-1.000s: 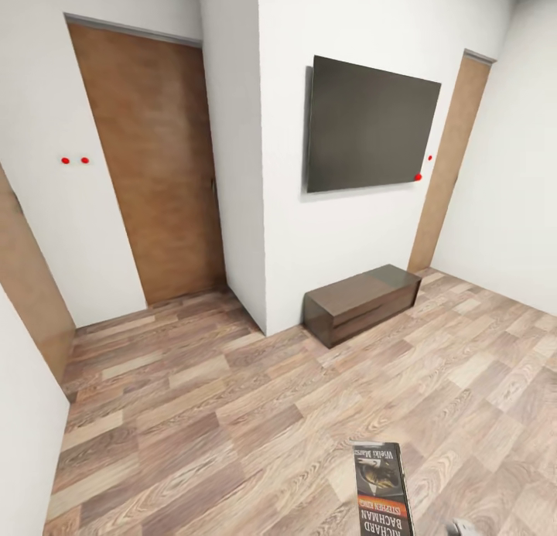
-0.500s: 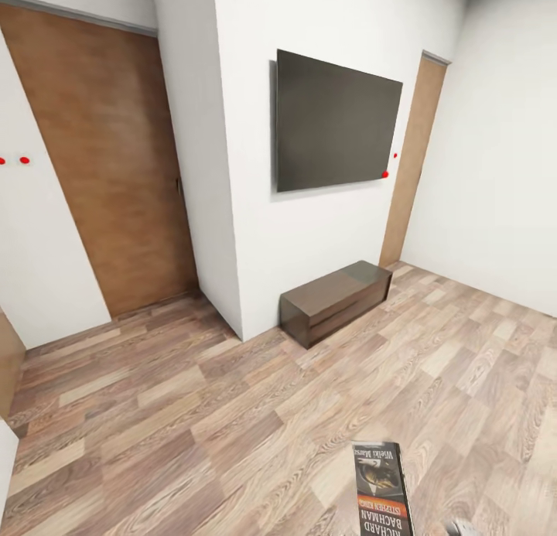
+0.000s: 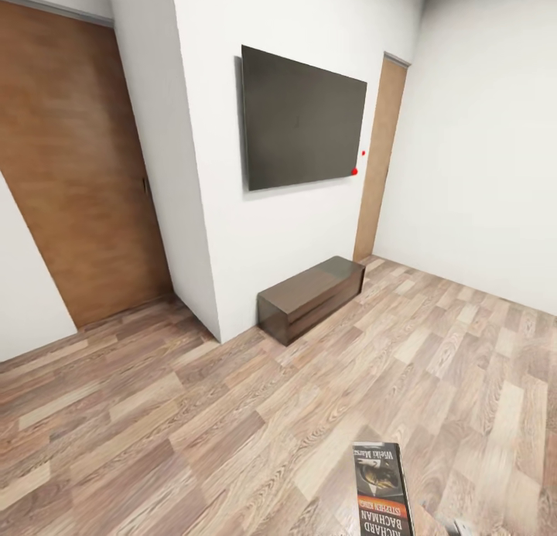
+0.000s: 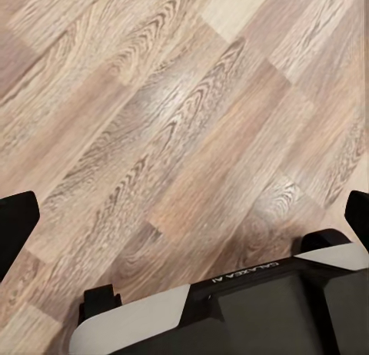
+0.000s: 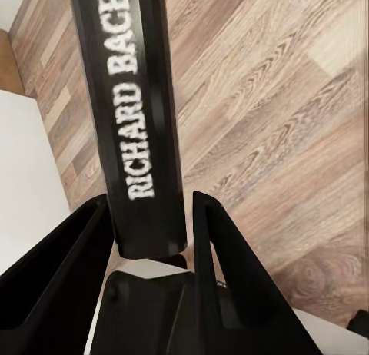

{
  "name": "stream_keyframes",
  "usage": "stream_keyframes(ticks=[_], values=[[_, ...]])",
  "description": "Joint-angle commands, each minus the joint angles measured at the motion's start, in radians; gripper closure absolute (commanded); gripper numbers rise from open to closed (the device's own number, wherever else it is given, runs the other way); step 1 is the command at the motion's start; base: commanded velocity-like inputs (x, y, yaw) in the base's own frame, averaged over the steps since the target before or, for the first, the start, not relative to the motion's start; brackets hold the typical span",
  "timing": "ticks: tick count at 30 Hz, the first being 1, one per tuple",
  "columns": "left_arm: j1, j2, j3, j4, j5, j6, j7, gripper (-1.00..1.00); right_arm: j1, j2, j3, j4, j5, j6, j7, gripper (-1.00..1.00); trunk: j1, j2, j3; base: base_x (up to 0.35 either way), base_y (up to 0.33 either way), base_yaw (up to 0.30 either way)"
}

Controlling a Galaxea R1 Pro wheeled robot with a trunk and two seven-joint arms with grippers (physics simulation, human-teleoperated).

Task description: In the bedroom, move the book from the bed onto either nightstand, and place the two sandals side by side next to the bed.

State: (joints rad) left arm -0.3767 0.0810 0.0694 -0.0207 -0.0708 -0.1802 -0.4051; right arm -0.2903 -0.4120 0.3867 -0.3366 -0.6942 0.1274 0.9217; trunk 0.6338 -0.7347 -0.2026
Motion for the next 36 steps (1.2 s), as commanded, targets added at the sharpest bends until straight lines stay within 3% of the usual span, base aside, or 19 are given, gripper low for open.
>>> stream_keyframes(ticks=[1, 36], values=[[-0.001, 0.0, 0.007, 0.001, -0.007, -0.004, -0.003, -1.0, -0.001, -0.001, 0.003, -0.001, -0.012, 0.011, 0.002, 1.0, 0.0, -0.001, -0.002, 0.0, 0.0, -0.225], [-0.001, 0.0, 0.007, 0.001, -0.007, -0.004, -0.004, -1.0, -0.001, -0.001, 0.003, -0.001, -0.013, 0.011, 0.003, 1.0, 0.0, -0.001, -0.017, 0.039, 0.016, -0.226]])
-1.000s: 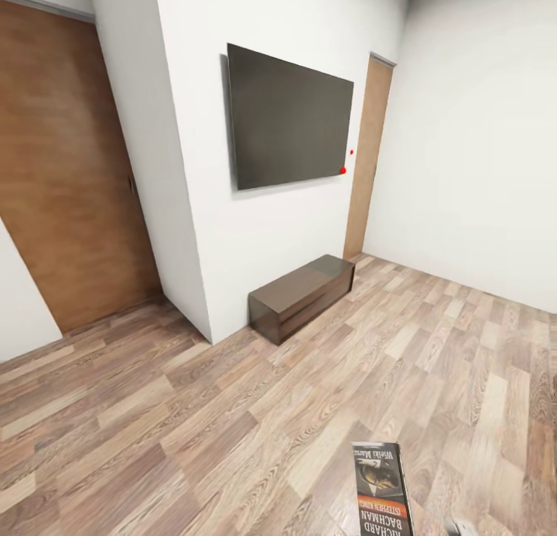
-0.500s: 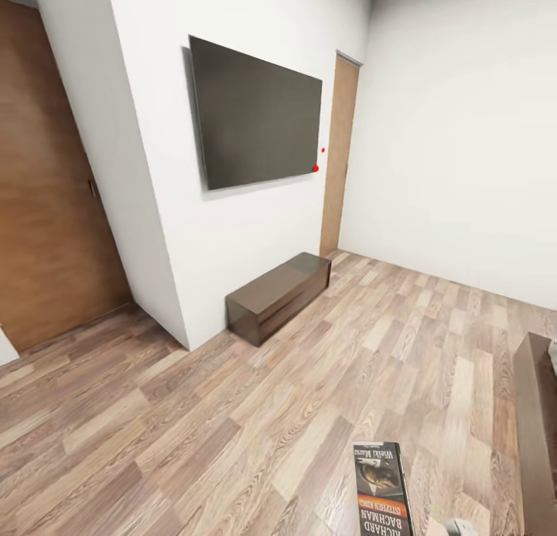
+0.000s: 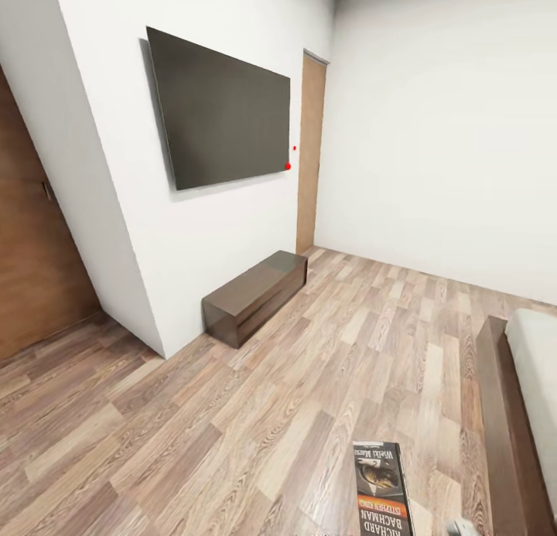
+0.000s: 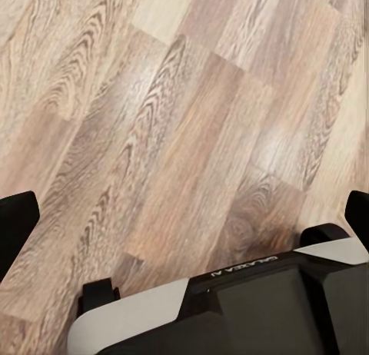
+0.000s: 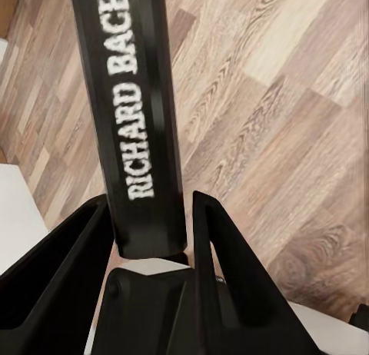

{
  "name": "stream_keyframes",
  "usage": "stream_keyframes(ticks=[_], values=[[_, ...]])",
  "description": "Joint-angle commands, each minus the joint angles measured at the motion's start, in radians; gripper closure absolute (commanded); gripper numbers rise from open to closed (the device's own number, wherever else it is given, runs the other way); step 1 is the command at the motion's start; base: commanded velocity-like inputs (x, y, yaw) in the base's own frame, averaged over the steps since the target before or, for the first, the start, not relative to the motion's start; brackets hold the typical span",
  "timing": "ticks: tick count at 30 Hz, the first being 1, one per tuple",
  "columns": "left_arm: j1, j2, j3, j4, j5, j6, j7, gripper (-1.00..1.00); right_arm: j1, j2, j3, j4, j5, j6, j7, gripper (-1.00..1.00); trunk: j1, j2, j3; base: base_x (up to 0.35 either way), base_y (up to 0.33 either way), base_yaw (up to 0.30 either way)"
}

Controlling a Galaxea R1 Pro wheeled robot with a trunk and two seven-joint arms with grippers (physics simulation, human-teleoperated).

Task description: In the bedroom, move the book from the bed onto either nightstand, and place the two sandals side by side next to the bed.

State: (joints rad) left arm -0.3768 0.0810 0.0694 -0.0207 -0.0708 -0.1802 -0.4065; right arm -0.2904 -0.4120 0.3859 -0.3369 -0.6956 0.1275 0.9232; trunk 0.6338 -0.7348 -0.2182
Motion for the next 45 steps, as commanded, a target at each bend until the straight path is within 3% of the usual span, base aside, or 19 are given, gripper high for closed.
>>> stream_keyframes(ticks=[1, 45], values=[[-0.001, 0.0, 0.007, 0.001, -0.007, -0.004, -0.003, -1.0, -0.001, -0.001, 0.004, -0.001, -0.012, 0.011, 0.002, 1.0, 0.0, -0.001, -0.002, 0.0, 0.0, -0.227], [-0.001, 0.0, 0.007, 0.001, -0.007, -0.004, -0.003, -1.0, -0.001, -0.001, 0.004, -0.001, -0.012, 0.011, 0.0, 1.0, 0.0, -0.001, -0.021, 0.005, 0.002, -0.218]])
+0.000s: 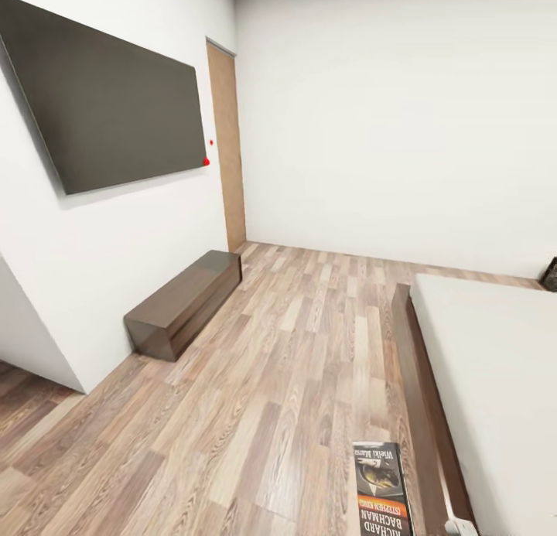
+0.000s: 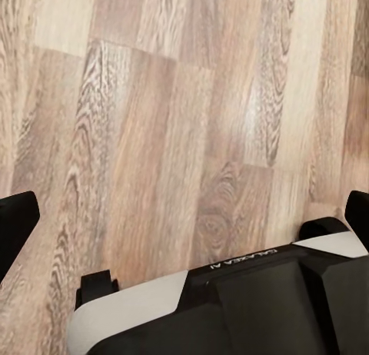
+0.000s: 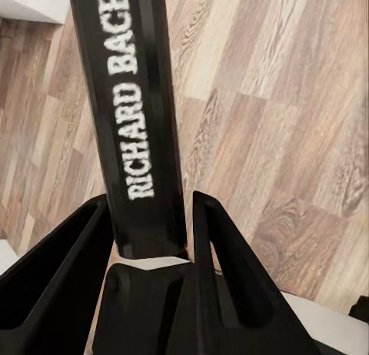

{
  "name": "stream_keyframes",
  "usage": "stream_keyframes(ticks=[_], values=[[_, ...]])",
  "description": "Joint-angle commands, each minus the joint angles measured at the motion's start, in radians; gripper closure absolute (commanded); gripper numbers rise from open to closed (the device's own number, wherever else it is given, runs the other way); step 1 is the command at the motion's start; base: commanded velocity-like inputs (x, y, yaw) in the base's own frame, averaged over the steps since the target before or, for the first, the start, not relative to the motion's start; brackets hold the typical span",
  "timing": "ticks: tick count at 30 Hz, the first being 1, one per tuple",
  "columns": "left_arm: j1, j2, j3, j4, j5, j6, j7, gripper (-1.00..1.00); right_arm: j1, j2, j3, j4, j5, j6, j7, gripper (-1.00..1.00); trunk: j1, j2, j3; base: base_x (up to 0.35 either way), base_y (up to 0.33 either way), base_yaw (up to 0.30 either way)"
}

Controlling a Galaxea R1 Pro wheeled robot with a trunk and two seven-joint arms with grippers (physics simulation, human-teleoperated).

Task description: In the bedroom, move the book from the bed onto either nightstand, and place the two sandals side by side next to the bed.

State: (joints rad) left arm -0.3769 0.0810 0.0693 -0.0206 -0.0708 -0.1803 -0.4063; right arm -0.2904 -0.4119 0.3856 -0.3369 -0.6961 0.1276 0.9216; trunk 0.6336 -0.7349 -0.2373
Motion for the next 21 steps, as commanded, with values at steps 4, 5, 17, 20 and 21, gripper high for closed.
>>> stream_keyframes(ticks=[4, 5, 17, 20, 21], values=[[-0.001, 0.0, 0.007, 0.001, -0.007, -0.004, -0.003, -1.0, -0.001, -0.001, 0.004, -0.001, -0.011, 0.01, 0.002, 1.0, 0.0, -0.001, -0.003, 0.211, 0.131, -0.212], [-0.001, 0.0, 0.007, 0.001, -0.007, -0.004, -0.003, -1.0, -0.001, -0.001, 0.004, -0.001, -0.011, 0.01, 0.002, 1.0, 0.0, -0.001, -0.004, 0.243, 0.155, -0.21], [-0.001, 0.0, 0.007, 0.001, -0.007, -0.004, -0.003, -1.0, -0.001, -0.001, 0.004, -0.001, -0.011, 0.01, 0.003, 1.0, 0.0, -0.001, -0.009, 0.103, 0.07, -0.203], [-0.001, 0.0, 0.007, 0.001, -0.007, -0.004, -0.003, -1.0, -0.001, -0.001, 0.004, -0.001, -0.011, 0.01, 0.003, 1.0, 0.0, -0.001, -0.01, 0.002, 0.001, -0.196], [-0.001, 0.0, 0.007, 0.001, -0.007, -0.004, -0.003, -1.0, -0.001, -0.001, 0.004, -0.001, -0.011, 0.01, 0.003, 1.0, 0.0, -0.001, -0.01, 0.0, 0.0, -0.195]])
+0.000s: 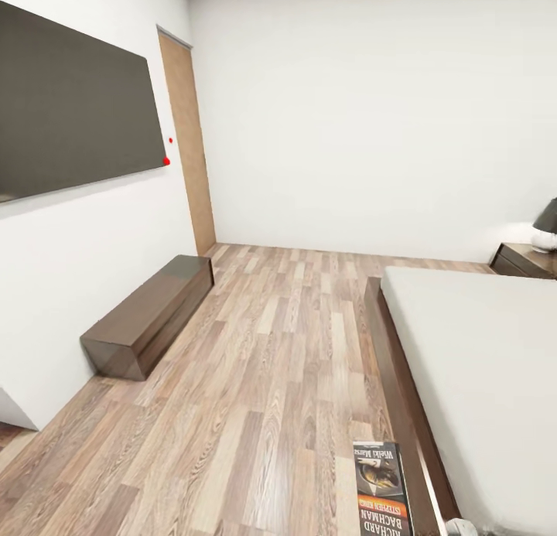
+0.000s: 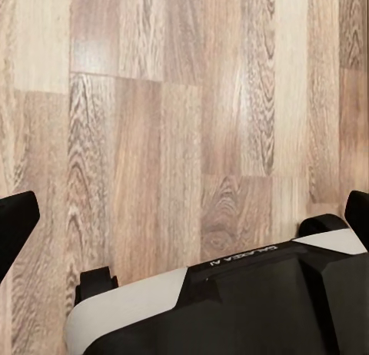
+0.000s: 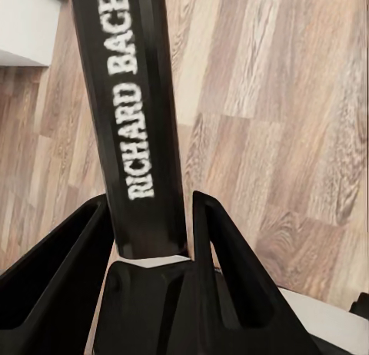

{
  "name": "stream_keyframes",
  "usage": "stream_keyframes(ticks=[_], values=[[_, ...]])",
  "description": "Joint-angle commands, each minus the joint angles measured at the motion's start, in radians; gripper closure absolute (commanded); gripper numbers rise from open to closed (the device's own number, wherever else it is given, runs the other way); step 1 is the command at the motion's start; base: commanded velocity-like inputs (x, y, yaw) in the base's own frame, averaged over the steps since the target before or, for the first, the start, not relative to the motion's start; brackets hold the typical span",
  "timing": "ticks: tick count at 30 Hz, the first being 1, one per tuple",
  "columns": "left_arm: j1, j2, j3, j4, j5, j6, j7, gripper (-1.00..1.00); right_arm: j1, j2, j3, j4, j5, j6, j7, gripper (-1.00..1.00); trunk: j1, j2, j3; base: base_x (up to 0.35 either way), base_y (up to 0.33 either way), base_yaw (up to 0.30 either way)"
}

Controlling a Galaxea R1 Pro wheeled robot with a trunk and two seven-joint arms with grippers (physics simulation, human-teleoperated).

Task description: In the bedroom, move the book from the bed onto either nightstand, and place the two sandals side by side next to the bed.

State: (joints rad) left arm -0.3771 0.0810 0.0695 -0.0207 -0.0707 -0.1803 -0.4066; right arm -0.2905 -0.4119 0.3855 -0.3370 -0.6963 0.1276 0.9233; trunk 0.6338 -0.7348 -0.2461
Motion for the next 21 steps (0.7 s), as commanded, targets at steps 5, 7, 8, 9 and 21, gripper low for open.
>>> stream_keyframes(ticks=[5, 7, 8, 9, 21], values=[[-0.001, 0.0, 0.007, 0.001, -0.007, -0.004, -0.003, -1.0, -0.001, -0.001, 0.004, 0.0, -0.011, 0.01, 0.002, 1.0, 0.0, -0.001, -0.004, 0.0, 0.0, -0.195], [0.0, 0.0, 0.007, 0.001, -0.007, -0.004, -0.003, -1.0, -0.001, -0.001, 0.004, 0.0, -0.011, 0.01, 0.002, 1.0, 0.0, -0.001, -0.004, 0.0, 0.0, -0.194], [-0.001, 0.0, 0.007, 0.001, -0.007, -0.004, -0.003, -1.0, -0.001, -0.001, 0.004, 0.0, -0.011, 0.01, 0.002, 1.0, 0.0, -0.001, -0.005, 0.0, 0.0, -0.194], [-0.001, 0.0, 0.007, 0.001, -0.007, -0.004, -0.003, -1.0, -0.001, -0.001, 0.004, 0.0, -0.011, 0.01, 0.002, 1.0, 0.0, -0.001, -0.005, 0.0, 0.0, -0.194], [0.0, 0.0, 0.007, 0.001, -0.007, -0.004, -0.003, -1.0, -0.001, -0.001, 0.004, 0.0, -0.011, 0.01, 0.002, 1.0, 0.0, -0.001, -0.01, 0.0, 0.0, -0.184]])
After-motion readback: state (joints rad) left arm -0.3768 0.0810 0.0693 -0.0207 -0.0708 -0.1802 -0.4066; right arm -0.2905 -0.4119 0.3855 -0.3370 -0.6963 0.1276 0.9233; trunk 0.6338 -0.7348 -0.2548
